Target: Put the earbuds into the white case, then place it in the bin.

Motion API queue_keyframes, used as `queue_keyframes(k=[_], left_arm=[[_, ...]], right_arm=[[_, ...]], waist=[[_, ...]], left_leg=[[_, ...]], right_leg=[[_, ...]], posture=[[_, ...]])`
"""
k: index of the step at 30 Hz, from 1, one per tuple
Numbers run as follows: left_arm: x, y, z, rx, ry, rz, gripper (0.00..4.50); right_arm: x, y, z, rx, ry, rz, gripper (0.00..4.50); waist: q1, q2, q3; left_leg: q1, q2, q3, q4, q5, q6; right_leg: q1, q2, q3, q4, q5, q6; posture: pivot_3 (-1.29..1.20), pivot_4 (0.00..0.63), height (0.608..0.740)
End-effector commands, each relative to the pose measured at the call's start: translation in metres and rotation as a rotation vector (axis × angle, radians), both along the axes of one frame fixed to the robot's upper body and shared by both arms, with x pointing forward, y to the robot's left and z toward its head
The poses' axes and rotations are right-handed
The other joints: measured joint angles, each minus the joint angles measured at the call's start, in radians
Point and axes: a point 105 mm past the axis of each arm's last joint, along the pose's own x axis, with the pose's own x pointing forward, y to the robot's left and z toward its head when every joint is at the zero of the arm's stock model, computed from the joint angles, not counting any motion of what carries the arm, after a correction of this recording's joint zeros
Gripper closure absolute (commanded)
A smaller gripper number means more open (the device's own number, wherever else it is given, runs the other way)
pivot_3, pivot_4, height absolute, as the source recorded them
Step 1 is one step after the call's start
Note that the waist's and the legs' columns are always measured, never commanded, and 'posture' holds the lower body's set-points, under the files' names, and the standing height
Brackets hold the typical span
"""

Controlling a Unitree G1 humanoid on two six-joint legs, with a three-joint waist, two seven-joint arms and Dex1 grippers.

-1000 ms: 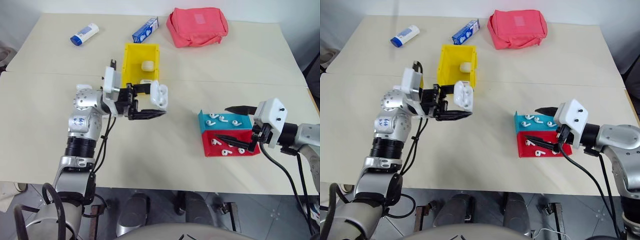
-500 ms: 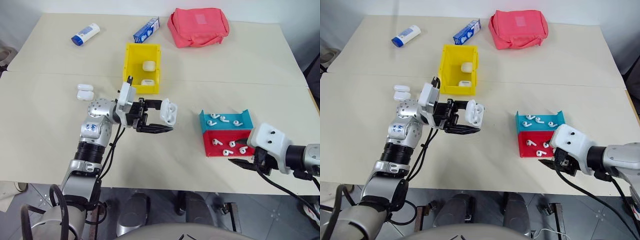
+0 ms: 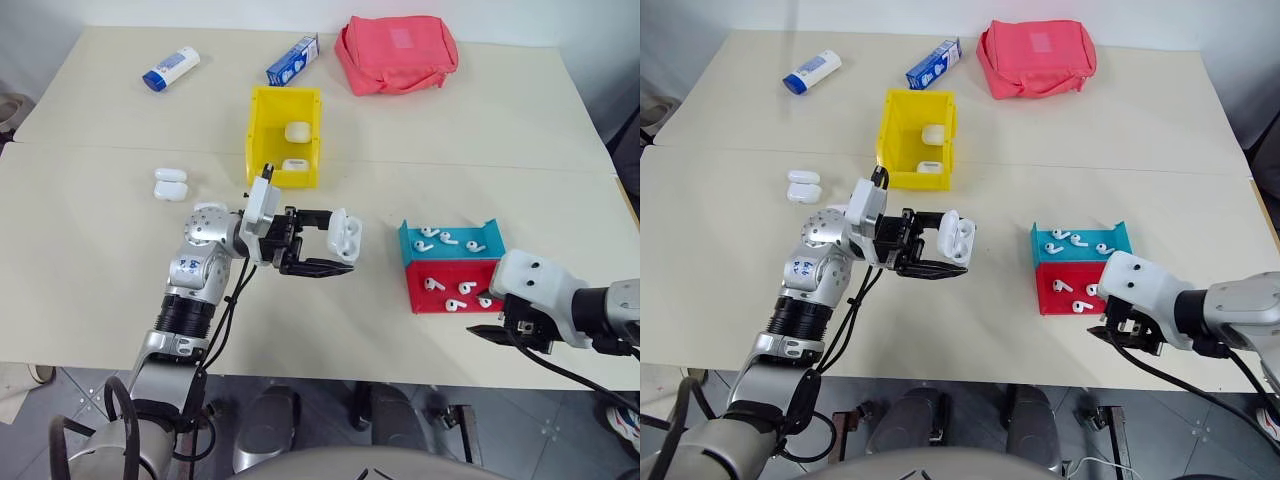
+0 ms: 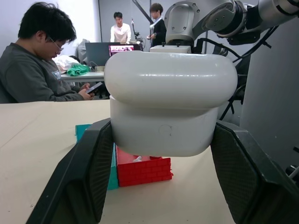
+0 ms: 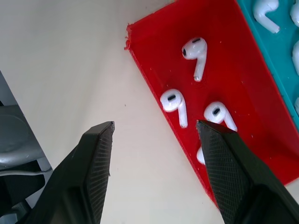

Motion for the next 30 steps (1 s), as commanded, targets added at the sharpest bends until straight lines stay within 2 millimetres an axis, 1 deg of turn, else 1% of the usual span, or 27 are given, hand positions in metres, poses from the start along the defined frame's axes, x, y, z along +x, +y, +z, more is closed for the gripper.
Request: queue_keyframes(k=[1, 3, 9, 20, 30], left_arm=[[-0.007, -0.004, 0.008, -0.023, -0.039, -0.019, 1.74], [-0.008, -0.005, 0.008, -0.025, -0.037, -0.021, 1.74], [-0.009, -0.005, 0.009, -0.026, -0.038, -0.02, 1.74], [-0.014, -0.006, 0.007, -0.025, -0.026, -0.042, 1.74], [-0.014, -0.004, 0.007, -0.026, -0.03, -0.026, 1.74]], right_arm=[[0.001, 0.003, -0.002, -0.051, -0.001, 0.02, 1.6], [0.003, 0.005, -0.004, -0.049, -0.006, 0.02, 1.94], [0.009, 0.012, -0.006, -0.052, -0.013, 0.03, 1.94], [0.023, 0.011, -0.012, -0.129, -0.023, 0.044, 1.94], [0.028, 0.012, -0.016, -0.153, -0.017, 0.069, 1.94]], waist=[[0.0, 0.0, 0.0], [0.0, 0.0, 0.0], [-0.001, 0.0, 0.0], [-0.003, 0.0, 0.0], [-0.003, 0.0, 0.0]], left_leg=[[0.0, 0.0, 0.0, 0.0, 0.0, 0.0], [0.0, 0.0, 0.0, 0.0, 0.0, 0.0], [0.0, 0.0, 0.0, 0.0, 0.0, 0.0], [-0.001, 0.0, 0.0, 0.0, 0.0, 0.0], [-0.001, 0.0, 0.0, 0.0, 0.0, 0.0]], right_leg=[[0.0, 0.0, 0.0, 0.0, 0.0, 0.0], [0.0, 0.0, 0.0, 0.0, 0.0, 0.0], [0.0, 0.0, 0.0, 0.0, 0.0, 0.0], [-0.001, 0.0, 0.0, 0.0, 0.0, 0.0], [-0.001, 0.0, 0.0, 0.0, 0.0, 0.0]], posture=[[0.0, 0.15, 0.74], [0.0, 0.15, 0.74], [0.0, 0.15, 0.74], [0.0, 0.15, 0.74], [0.0, 0.15, 0.74]])
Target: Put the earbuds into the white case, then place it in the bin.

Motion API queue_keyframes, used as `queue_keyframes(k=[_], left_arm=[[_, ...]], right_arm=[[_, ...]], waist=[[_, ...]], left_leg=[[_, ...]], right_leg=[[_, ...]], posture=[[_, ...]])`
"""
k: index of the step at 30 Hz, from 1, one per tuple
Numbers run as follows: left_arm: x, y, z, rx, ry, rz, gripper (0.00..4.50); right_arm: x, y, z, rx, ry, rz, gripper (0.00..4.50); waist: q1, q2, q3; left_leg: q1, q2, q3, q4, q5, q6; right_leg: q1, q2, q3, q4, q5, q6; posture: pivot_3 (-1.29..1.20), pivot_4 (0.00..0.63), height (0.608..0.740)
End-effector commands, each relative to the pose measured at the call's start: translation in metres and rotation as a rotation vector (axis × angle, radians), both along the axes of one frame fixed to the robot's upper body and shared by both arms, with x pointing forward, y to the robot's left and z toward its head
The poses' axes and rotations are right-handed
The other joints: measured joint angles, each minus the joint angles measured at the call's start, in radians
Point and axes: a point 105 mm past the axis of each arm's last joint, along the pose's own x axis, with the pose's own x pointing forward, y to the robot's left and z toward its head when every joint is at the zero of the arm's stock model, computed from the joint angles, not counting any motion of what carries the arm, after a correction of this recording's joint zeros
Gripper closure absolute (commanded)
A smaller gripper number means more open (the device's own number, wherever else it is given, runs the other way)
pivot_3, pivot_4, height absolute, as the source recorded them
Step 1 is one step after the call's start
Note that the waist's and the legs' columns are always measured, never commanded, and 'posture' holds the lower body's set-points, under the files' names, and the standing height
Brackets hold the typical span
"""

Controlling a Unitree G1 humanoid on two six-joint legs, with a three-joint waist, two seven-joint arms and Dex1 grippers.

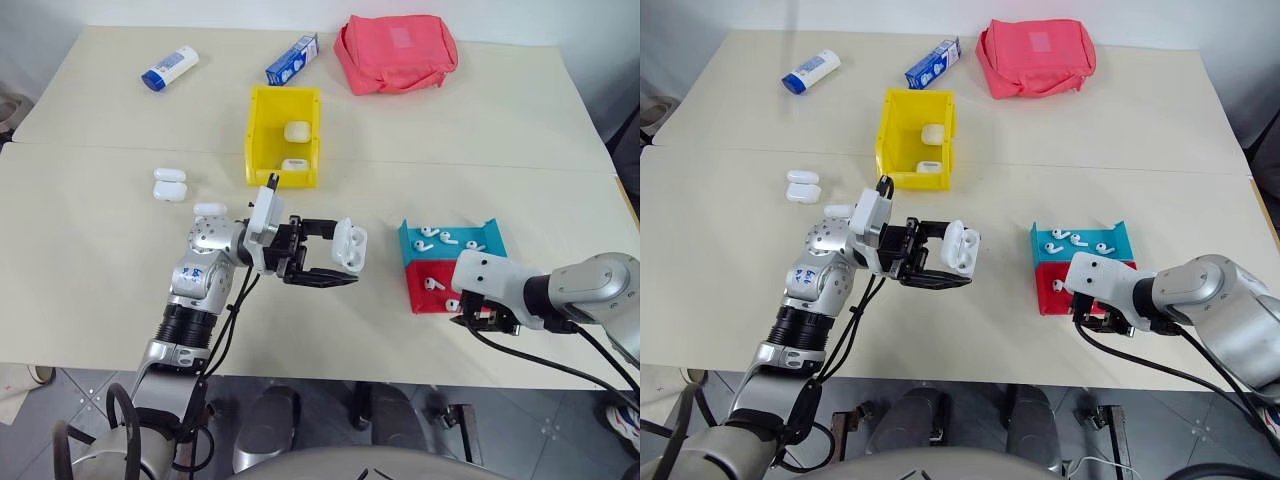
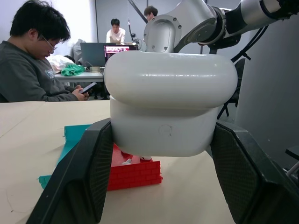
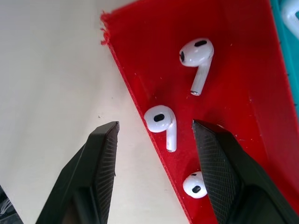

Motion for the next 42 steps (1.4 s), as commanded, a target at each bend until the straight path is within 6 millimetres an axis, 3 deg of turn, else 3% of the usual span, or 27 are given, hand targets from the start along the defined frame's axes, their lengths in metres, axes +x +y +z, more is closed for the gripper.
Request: queue_keyframes(k=[1, 36, 39, 42], left_arm=[[-0.004, 0.0, 0.009, -0.03, -0.038, -0.005, 1.74], [-0.003, 0.004, 0.011, -0.024, -0.05, 0.041, 1.74], [-0.003, 0.004, 0.011, -0.024, -0.05, 0.043, 1.74], [-0.002, 0.005, 0.011, -0.023, -0.051, 0.045, 1.74]], right_arm=[[0.002, 0.003, 0.004, -0.004, -0.024, 0.027, 1.94], [0.006, 0.0, -0.011, -0.008, 0.006, 0.048, 1.94], [0.006, 0.0, -0.011, -0.008, 0.007, 0.049, 2.39], [0.007, 0.0, -0.011, -0.006, 0.006, 0.049, 3.34]], waist=[[0.0, 0.0, 0.0], [0.0, 0.0, 0.0], [0.0, 0.0, 0.0], [0.0, 0.0, 0.0]], left_leg=[[0.0, 0.0, 0.0, 0.0, 0.0, 0.0], [0.0, 0.0, 0.0, 0.0, 0.0, 0.0], [0.0, 0.0, 0.0, 0.0, 0.0, 0.0], [0.0, 0.0, 0.0, 0.0, 0.0, 0.0]], right_leg=[[0.0, 0.0, 0.0, 0.0, 0.0, 0.0], [0.0, 0.0, 0.0, 0.0, 0.0, 0.0], [0.0, 0.0, 0.0, 0.0, 0.0, 0.0], [0.0, 0.0, 0.0, 0.0, 0.0, 0.0]], posture=[[0.0, 0.15, 0.74], [0.0, 0.15, 0.74], [0.0, 0.15, 0.74], [0.0, 0.15, 0.74]])
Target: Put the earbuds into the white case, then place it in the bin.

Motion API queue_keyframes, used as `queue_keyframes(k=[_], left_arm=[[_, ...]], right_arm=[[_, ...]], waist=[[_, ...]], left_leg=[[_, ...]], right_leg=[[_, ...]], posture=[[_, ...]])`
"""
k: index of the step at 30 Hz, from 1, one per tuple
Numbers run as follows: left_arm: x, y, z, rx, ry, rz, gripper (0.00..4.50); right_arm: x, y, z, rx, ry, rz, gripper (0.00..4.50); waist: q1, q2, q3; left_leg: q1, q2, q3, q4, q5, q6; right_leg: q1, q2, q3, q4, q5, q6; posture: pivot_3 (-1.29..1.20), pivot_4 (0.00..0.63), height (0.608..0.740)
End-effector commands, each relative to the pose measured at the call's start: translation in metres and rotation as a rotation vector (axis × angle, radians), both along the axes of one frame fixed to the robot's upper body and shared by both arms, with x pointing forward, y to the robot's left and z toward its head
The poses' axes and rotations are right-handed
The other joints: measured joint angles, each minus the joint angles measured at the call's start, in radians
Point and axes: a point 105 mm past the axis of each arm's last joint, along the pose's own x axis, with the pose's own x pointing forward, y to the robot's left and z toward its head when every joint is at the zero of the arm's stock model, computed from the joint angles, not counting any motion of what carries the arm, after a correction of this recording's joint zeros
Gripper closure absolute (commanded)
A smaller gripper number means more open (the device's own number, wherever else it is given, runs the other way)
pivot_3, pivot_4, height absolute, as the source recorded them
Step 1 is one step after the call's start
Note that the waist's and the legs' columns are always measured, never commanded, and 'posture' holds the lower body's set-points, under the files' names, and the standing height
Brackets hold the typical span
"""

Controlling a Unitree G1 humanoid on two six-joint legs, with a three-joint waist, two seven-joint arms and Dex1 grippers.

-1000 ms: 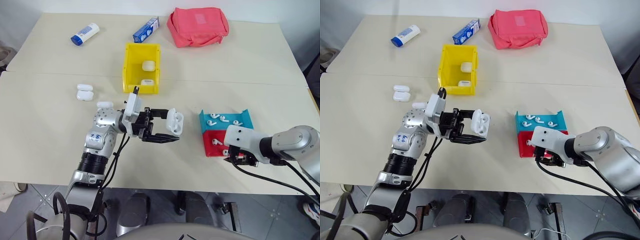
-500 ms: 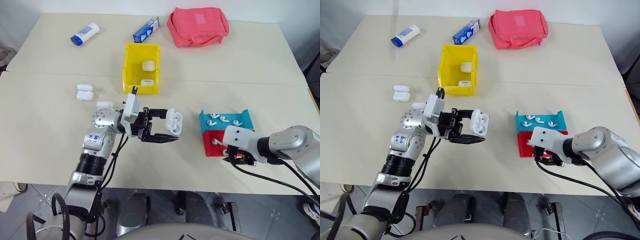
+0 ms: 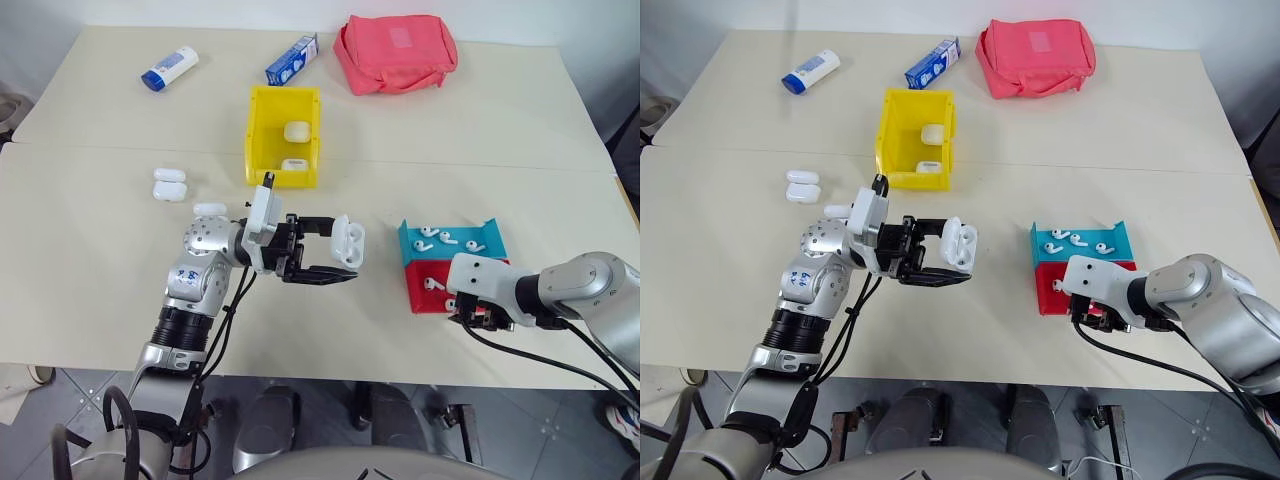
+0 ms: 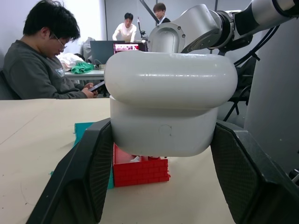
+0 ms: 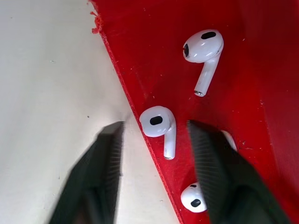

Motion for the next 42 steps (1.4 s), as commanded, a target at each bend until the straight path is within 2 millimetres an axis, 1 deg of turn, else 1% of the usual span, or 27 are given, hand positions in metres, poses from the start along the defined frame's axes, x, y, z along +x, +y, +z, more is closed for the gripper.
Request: queue_keyframes(k=[1, 2, 3, 21, 24, 28, 32, 36, 37, 38, 39, 42], left_arm=[[-0.003, 0.002, 0.009, -0.024, -0.04, -0.002, 1.74], [-0.003, 0.002, 0.009, -0.025, -0.04, 0.0, 1.74], [-0.003, 0.002, 0.009, -0.025, -0.041, 0.0, 1.74], [0.0, 0.002, 0.01, -0.029, -0.039, 0.009, 1.74], [0.001, 0.002, 0.01, -0.03, -0.038, 0.01, 1.74], [0.002, 0.002, 0.01, -0.03, -0.036, 0.01, 1.74], [0.004, 0.002, 0.011, -0.035, -0.03, 0.002, 1.74], [0.008, 0.002, 0.014, -0.057, -0.011, -0.003, 1.74], [0.009, 0.001, 0.013, -0.058, -0.006, -0.013, 1.74], [0.01, 0.0, 0.012, -0.057, -0.003, -0.026, 1.74], [0.01, -0.002, 0.011, -0.054, -0.001, -0.042, 1.74], [0.012, -0.007, 0.012, -0.052, 0.0, -0.083, 1.74]], right_arm=[[0.0, 0.002, 0.001, 0.006, -0.008, 0.015, 3.7], [0.001, 0.003, 0.001, 0.007, -0.009, 0.014, 3.99], [0.001, 0.003, 0.0, 0.008, -0.009, 0.015, 4.01], [-0.003, 0.003, 0.004, 0.012, -0.017, 0.038, 4.01], [-0.001, 0.004, 0.009, 0.017, -0.035, 0.044, 4.01], [0.0, 0.007, 0.021, 0.036, -0.057, 0.054, 4.01], [-0.003, 0.02, 0.041, 0.15, -0.091, 0.068, 4.01], [-0.005, 0.037, 0.07, 0.363, -0.175, 0.08, 4.01], [-0.004, 0.046, 0.085, 0.48, -0.246, 0.107, 4.01], [-0.007, 0.052, 0.097, 0.565, -0.294, 0.145, 4.01], [-0.011, 0.057, 0.104, 0.638, -0.312, 0.174, 4.01], [-0.018, 0.071, 0.115, 0.79, -0.348, 0.234, 4.01]], waist=[[0.0, 0.0, 0.0], [0.0, 0.0, 0.0], [-0.001, 0.0, 0.0], [-0.001, 0.0, 0.0], [-0.001, 0.0, 0.0], [-0.001, 0.0, 0.0], [0.0, 0.0, 0.0], [0.002, 0.0, 0.0], [0.002, 0.0, 0.0], [0.002, -0.001, 0.0], [0.004, -0.001, 0.0], [0.005, -0.001, 0.0]], left_leg=[[0.0, 0.0, 0.0, 0.0, 0.0, 0.0], [0.0, 0.0, 0.0, 0.0, 0.0, 0.0], [0.0, 0.0, 0.0, 0.0, 0.0, 0.0], [0.0, 0.0, 0.0, 0.0, 0.0, 0.0], [0.0, 0.0, 0.0, 0.0, 0.0, 0.0], [0.0, 0.0, 0.0, 0.0, 0.0, 0.0], [0.0, 0.0, 0.0, 0.0, 0.0, 0.0], [0.0, 0.0, 0.0, 0.0, 0.0, 0.0], [0.0, 0.0, 0.0, 0.0, 0.0, 0.0], [0.0, 0.0, 0.0, 0.0, 0.0, 0.0], [0.0, 0.0, -0.001, 0.001, 0.0, 0.0], [0.0, -0.001, -0.001, 0.001, 0.0, 0.0]], right_leg=[[0.0, 0.0, 0.0, 0.0, 0.0, 0.0], [0.0, 0.0, 0.0, 0.0, 0.0, 0.0], [0.0, 0.0, 0.0, 0.0, 0.0, 0.0], [0.0, 0.0, 0.0, 0.0, 0.0, 0.0], [0.0, 0.0, 0.0, 0.0, 0.0, 0.0], [0.0, 0.0, 0.0, 0.0, 0.0, 0.0], [0.0, 0.0, 0.0, 0.0, 0.0, 0.0], [0.0, 0.0, 0.0, 0.0, 0.0, 0.0], [0.0, 0.0, 0.0, 0.0, 0.0, 0.0], [0.0, 0.0, 0.0, 0.0, 0.0, 0.0], [0.001, 0.0, -0.001, 0.0, 0.001, 0.0], [0.001, 0.0, 0.0, 0.0, 0.001, 0.001]], posture=[[0.0, 0.15, 0.74], [0.0, 0.15, 0.74], [0.0, 0.15, 0.74], [0.0, 0.15, 0.74], [0.0, 0.15, 0.74], [0.0, 0.15, 0.74], [0.0, 0.15, 0.74], [0.0, 0.15, 0.74], [0.0, 0.15, 0.74], [0.0, 0.15, 0.74], [0.0, 0.15, 0.74], [0.0, 0.15, 0.74]])
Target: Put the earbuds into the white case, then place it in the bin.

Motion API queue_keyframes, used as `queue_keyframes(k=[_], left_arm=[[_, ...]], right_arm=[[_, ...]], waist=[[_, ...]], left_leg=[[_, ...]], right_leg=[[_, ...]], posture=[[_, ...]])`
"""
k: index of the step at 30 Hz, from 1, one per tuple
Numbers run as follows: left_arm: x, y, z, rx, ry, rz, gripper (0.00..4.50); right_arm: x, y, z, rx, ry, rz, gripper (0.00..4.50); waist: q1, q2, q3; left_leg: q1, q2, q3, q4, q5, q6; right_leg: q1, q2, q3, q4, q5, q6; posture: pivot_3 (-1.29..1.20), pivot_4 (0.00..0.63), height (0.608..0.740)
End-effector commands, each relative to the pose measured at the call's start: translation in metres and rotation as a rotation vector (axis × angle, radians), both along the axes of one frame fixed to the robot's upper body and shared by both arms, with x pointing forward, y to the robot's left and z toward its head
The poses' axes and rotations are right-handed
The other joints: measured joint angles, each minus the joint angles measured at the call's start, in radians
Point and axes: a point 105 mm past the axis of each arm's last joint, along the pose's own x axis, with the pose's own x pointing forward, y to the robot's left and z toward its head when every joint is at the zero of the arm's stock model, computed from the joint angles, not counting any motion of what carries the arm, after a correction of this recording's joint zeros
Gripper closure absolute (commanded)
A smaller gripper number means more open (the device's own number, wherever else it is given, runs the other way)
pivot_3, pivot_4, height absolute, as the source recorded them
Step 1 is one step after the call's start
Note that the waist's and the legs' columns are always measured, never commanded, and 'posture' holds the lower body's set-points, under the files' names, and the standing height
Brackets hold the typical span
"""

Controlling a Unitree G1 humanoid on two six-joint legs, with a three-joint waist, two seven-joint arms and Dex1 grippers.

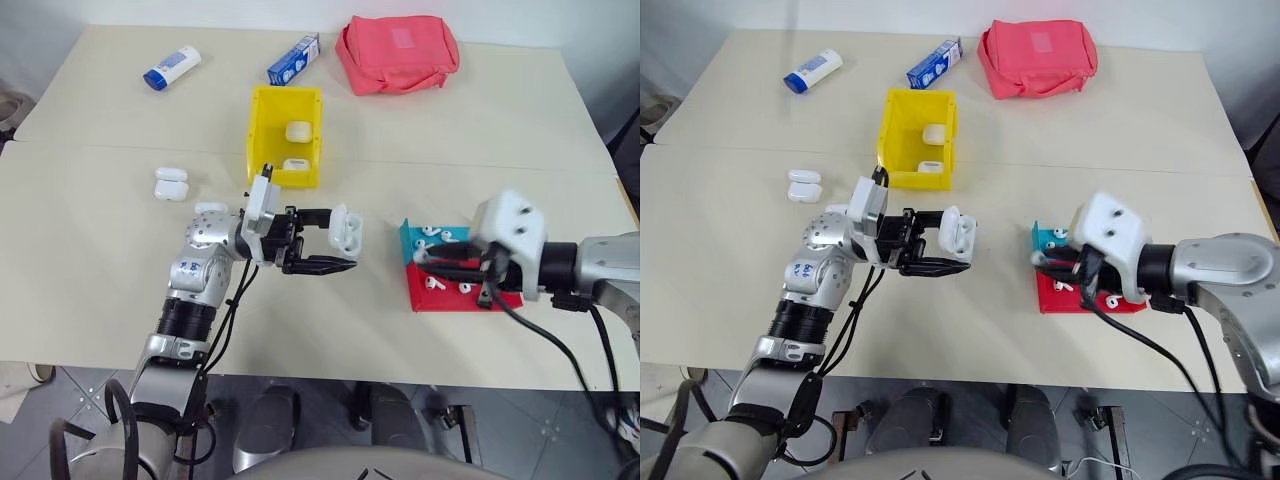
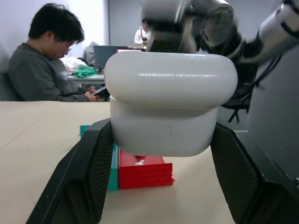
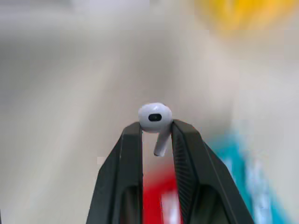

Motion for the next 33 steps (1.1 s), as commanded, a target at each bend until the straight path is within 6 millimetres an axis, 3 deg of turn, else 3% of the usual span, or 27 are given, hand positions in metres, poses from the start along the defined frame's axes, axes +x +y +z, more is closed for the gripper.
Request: queue_keyframes(k=[1, 6, 16, 26, 33], left_arm=[[0.0, -0.006, 0.009, -0.023, -0.032, -0.064, 1.74], [0.0, -0.011, 0.01, -0.006, -0.045, -0.127, 1.74], [0.001, -0.015, 0.019, 0.022, -0.083, -0.179, 1.74], [-0.003, -0.014, 0.022, 0.018, -0.109, -0.194, 1.74], [-0.01, -0.01, 0.021, 0.017, -0.123, -0.219, 1.74]], right_arm=[[-0.01, 0.015, 0.024, 0.165, -0.111, 0.072, 4.01], [-0.01, 0.031, 0.04, 0.395, -0.17, 0.12, 4.01], [-0.006, 0.05, 0.035, 0.572, -0.125, 0.204, 4.01], [0.001, 0.059, 0.026, 0.606, -0.103, 0.222, 4.01], [0.016, 0.05, 0.02, 0.59, -0.133, 0.171, 4.01]], waist=[[-0.003, -0.001, 0.0], [-0.008, -0.001, 0.0], [-0.01, -0.001, 0.0], [-0.012, -0.001, 0.0], [-0.013, -0.001, 0.0]], left_leg=[[0.0, 0.0, 0.0, 0.0, 0.0, 0.0], [0.0, 0.0, 0.001, 0.0, 0.0, 0.0], [0.0, 0.0, 0.001, 0.0, 0.0, 0.001], [0.001, 0.0, 0.002, 0.0, 0.0, 0.001], [0.001, 0.0, 0.002, 0.0, 0.0, 0.001]], right_leg=[[0.0, 0.0, 0.0, 0.0, 0.0, 0.0], [-0.001, 0.001, 0.001, 0.001, 0.0, 0.0], [-0.001, 0.001, 0.002, 0.001, 0.0, 0.0], [-0.001, 0.002, 0.002, 0.002, 0.0, 0.0], [-0.001, 0.002, 0.003, 0.002, 0.0, 0.0]], posture=[[0.0, 0.15, 0.74], [0.0, 0.15, 0.74], [0.0, 0.15, 0.74], [0.0, 0.15, 0.74], [0.0, 0.15, 0.74]])
